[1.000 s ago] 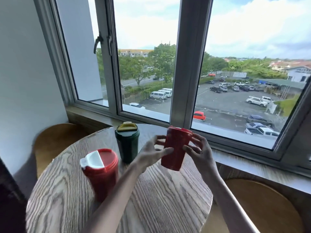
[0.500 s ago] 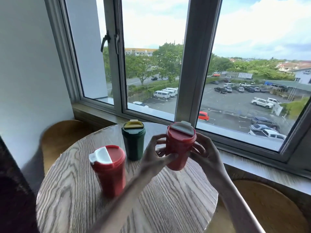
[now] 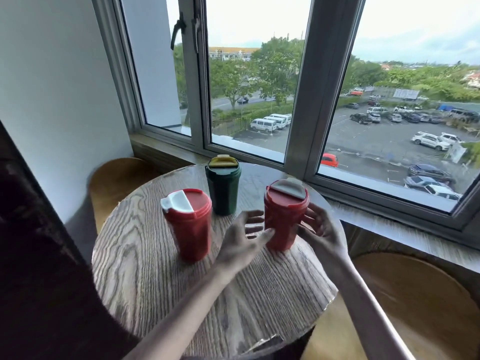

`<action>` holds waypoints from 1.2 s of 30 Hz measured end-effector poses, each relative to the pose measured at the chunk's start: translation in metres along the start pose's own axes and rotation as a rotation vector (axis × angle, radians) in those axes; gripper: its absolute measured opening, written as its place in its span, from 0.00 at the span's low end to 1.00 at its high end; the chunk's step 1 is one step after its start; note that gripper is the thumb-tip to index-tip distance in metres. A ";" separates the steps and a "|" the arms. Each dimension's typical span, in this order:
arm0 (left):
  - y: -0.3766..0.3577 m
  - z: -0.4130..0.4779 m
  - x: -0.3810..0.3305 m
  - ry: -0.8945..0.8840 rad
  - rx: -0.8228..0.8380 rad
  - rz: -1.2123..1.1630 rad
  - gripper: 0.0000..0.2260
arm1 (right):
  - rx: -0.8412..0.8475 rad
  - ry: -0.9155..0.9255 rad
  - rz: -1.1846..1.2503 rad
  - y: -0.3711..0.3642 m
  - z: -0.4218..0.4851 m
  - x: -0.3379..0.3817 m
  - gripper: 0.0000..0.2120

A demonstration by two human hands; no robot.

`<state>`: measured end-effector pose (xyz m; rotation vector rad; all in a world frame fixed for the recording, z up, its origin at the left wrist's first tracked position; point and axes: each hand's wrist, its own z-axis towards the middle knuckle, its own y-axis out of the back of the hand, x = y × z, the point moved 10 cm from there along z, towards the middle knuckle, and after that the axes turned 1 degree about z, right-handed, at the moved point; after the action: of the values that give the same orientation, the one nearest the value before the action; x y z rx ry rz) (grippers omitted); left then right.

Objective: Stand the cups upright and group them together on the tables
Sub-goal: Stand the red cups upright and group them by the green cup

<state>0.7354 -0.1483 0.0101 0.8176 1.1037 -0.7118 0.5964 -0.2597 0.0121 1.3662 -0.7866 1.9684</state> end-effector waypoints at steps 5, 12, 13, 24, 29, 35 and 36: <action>0.051 -0.057 -0.012 -0.115 -0.336 0.109 0.10 | -0.012 -0.025 -0.067 0.000 0.001 -0.012 0.39; 0.129 -0.105 0.002 -0.063 -0.800 0.176 0.26 | 0.022 -0.021 -0.158 -0.007 0.008 -0.019 0.33; 0.133 -0.101 0.004 -0.048 -0.777 0.208 0.31 | 0.025 -0.025 -0.164 -0.007 0.010 -0.020 0.34; 0.148 -0.056 0.035 0.013 -0.373 0.187 0.39 | 0.059 -0.050 -0.204 -0.011 0.020 -0.022 0.31; 0.148 -0.054 0.041 0.018 -0.345 0.159 0.39 | 0.052 -0.019 -0.265 -0.051 0.022 -0.025 0.33; 0.151 -0.053 0.040 0.010 -0.347 0.153 0.35 | 0.018 0.034 -0.232 -0.097 0.022 -0.025 0.38; 0.150 -0.053 0.040 0.009 -0.346 0.145 0.34 | 0.015 0.030 -0.247 -0.101 0.020 -0.025 0.40</action>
<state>0.8464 -0.0286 -0.0088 0.5967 1.1235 -0.3807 0.6922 -0.2145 0.0070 1.3686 -0.5613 1.8006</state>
